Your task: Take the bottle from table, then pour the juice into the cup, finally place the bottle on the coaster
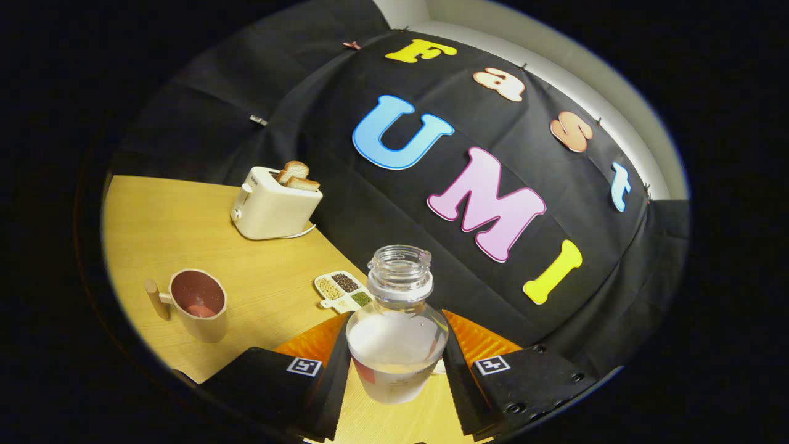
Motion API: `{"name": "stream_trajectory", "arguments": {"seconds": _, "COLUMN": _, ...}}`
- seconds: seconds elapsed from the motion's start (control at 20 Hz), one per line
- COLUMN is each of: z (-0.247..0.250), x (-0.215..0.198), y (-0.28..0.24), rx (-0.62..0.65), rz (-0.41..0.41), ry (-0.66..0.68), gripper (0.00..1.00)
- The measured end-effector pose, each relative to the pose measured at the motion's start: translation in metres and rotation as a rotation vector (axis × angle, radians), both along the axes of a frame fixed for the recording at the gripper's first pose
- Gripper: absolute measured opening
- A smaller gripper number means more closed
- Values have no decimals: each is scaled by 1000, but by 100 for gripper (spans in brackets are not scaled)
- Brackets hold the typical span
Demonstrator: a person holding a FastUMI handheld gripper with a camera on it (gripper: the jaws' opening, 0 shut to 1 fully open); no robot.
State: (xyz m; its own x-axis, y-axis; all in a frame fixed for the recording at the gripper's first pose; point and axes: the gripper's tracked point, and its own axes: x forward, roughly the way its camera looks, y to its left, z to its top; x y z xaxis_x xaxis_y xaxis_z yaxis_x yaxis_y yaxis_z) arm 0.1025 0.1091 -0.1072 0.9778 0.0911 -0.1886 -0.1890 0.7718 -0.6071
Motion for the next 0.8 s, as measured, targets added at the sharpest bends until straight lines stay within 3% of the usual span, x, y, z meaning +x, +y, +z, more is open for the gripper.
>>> {"name": "stream_trajectory", "arguments": {"seconds": 0.8, "z": -48, "x": -1, "y": 66, "rx": -467, "rz": 135, "ry": -23, "gripper": 74}}
